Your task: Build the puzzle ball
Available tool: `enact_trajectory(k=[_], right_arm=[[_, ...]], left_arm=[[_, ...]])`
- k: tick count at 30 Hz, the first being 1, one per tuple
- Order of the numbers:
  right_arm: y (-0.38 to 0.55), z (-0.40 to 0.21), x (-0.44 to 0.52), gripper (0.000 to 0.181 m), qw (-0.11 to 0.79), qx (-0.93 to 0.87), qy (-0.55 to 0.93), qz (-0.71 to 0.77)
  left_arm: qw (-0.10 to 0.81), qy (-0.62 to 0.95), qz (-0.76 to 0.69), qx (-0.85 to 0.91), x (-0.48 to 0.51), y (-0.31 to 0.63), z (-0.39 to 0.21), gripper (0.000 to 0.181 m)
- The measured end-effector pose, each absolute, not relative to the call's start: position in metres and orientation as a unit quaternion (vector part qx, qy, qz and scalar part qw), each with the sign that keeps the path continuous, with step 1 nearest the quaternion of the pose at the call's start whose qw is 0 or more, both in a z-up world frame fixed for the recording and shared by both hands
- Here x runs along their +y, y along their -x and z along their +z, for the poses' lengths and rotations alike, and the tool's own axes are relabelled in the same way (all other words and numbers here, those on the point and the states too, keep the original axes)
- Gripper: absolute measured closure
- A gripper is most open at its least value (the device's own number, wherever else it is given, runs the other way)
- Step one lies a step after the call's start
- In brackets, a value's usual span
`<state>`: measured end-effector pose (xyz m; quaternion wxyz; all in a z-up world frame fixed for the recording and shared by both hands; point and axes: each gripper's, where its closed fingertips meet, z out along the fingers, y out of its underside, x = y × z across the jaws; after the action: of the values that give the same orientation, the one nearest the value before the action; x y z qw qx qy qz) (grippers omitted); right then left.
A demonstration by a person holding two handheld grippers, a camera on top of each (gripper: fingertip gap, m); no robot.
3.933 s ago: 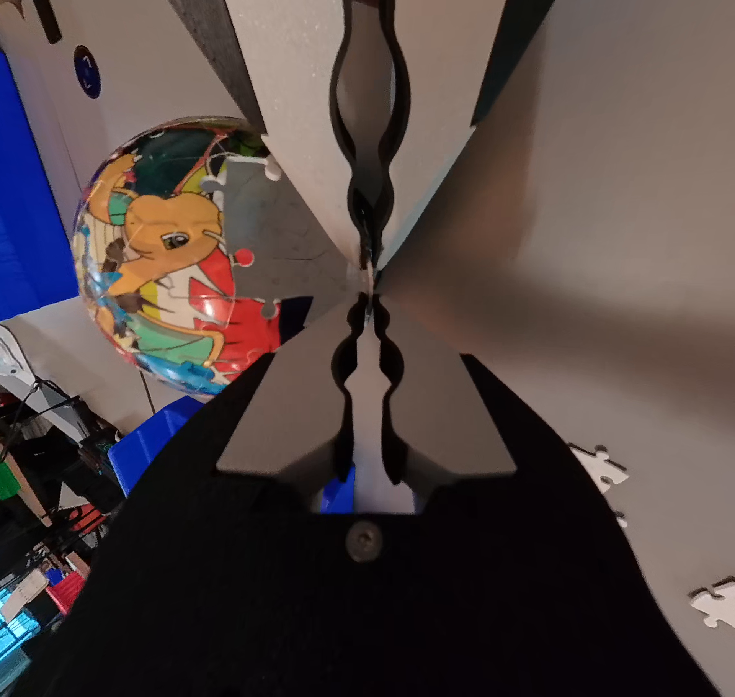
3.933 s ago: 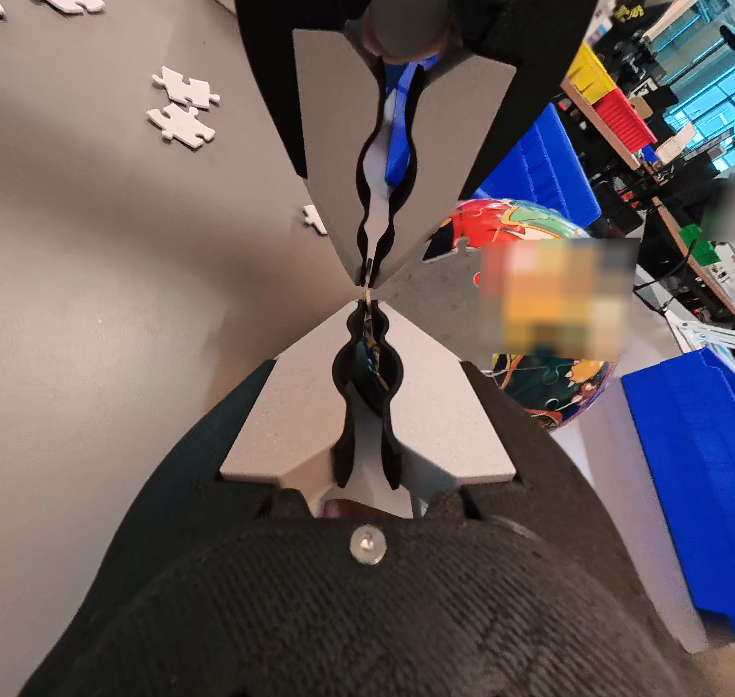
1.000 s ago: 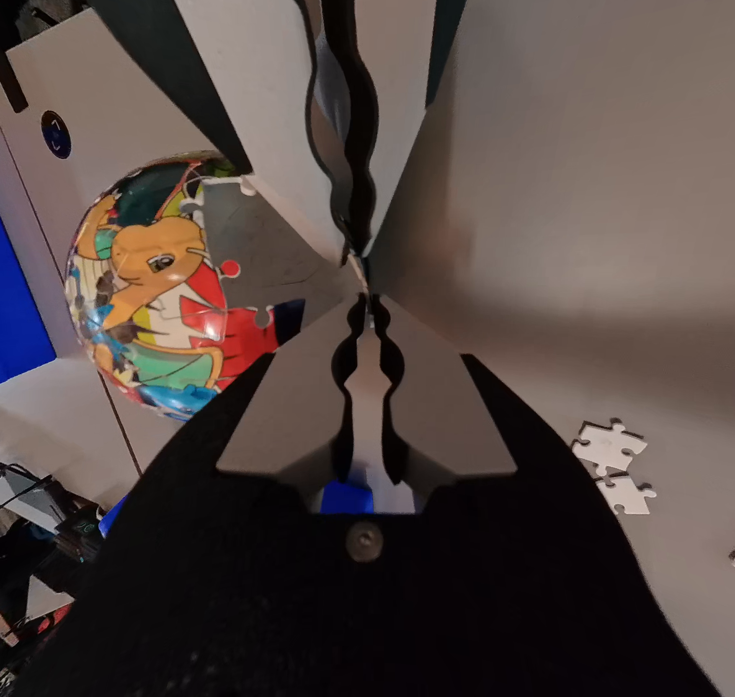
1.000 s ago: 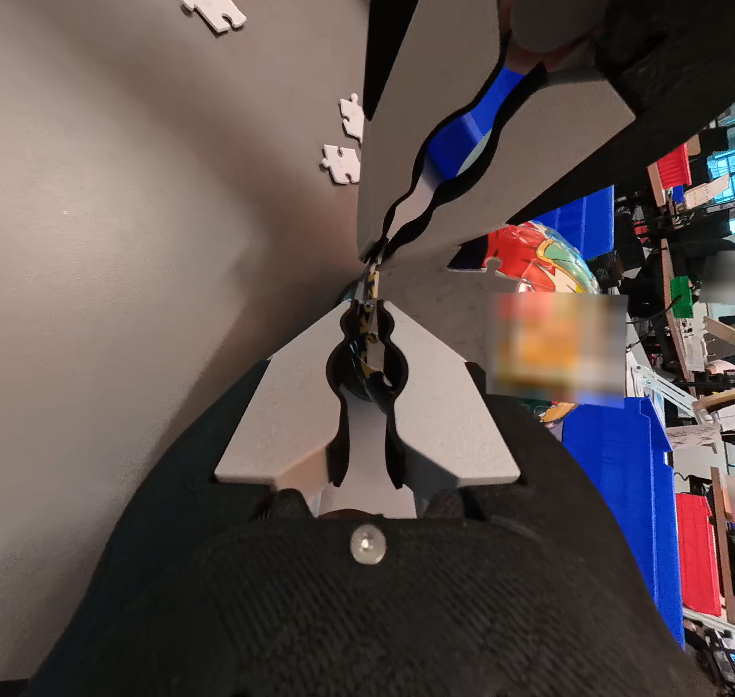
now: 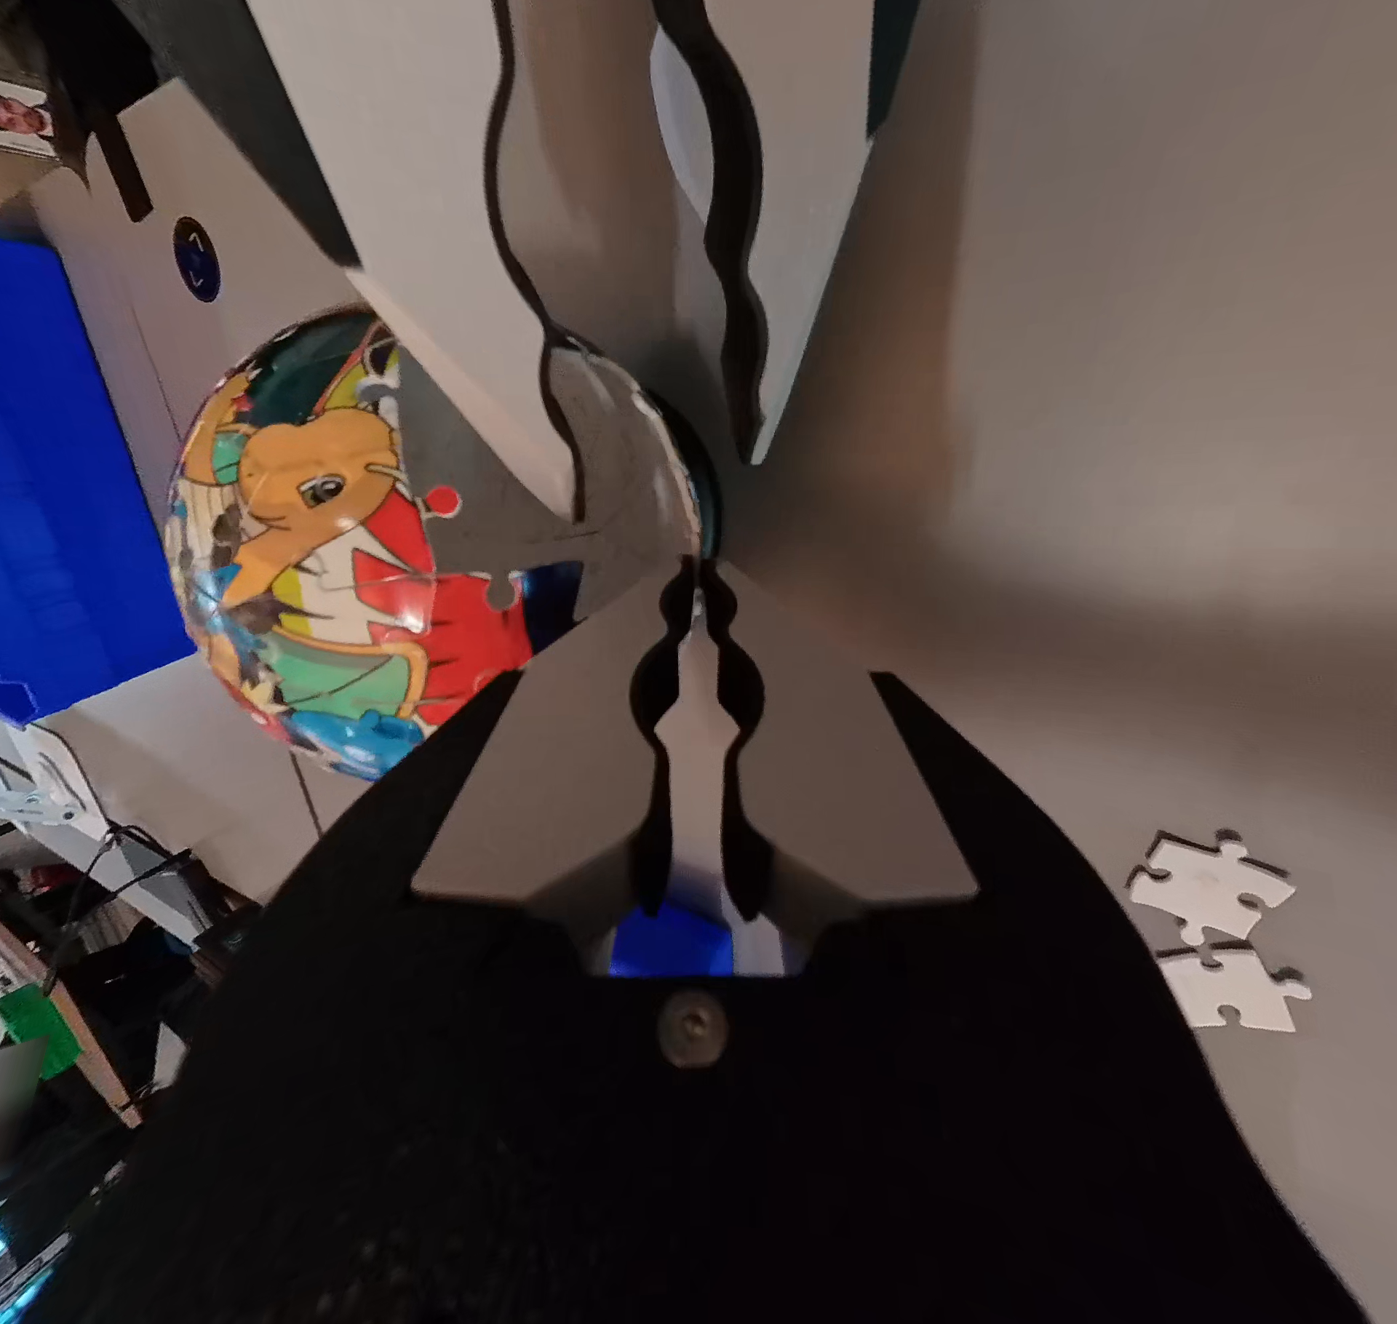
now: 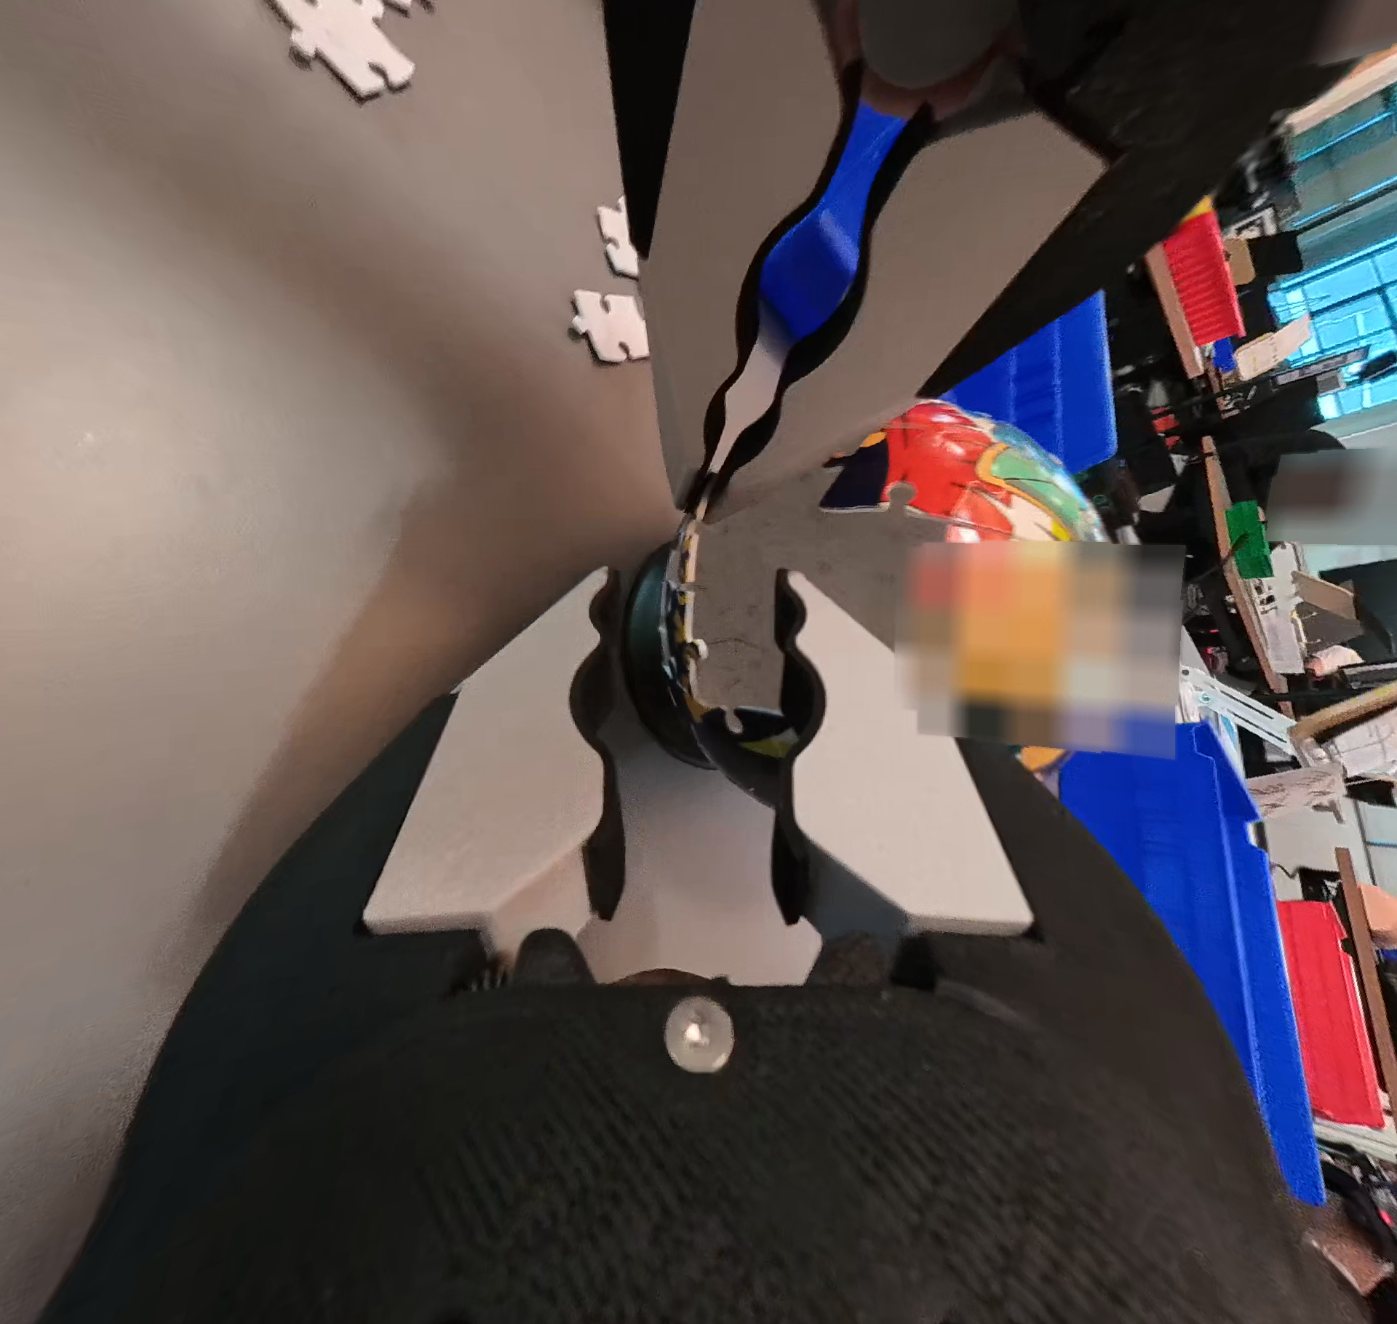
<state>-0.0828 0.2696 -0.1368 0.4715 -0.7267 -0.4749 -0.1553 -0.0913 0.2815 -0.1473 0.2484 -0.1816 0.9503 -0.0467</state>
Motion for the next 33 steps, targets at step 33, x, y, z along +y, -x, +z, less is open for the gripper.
enact_trajectory(k=[33], right_arm=[[0.07,-0.144,0.272,0.175,0.458,-0.478,0.733,-0.155]], left_arm=[[0.212,0.198,-0.044,0.956,0.283,0.086,-0.149,0.181]])
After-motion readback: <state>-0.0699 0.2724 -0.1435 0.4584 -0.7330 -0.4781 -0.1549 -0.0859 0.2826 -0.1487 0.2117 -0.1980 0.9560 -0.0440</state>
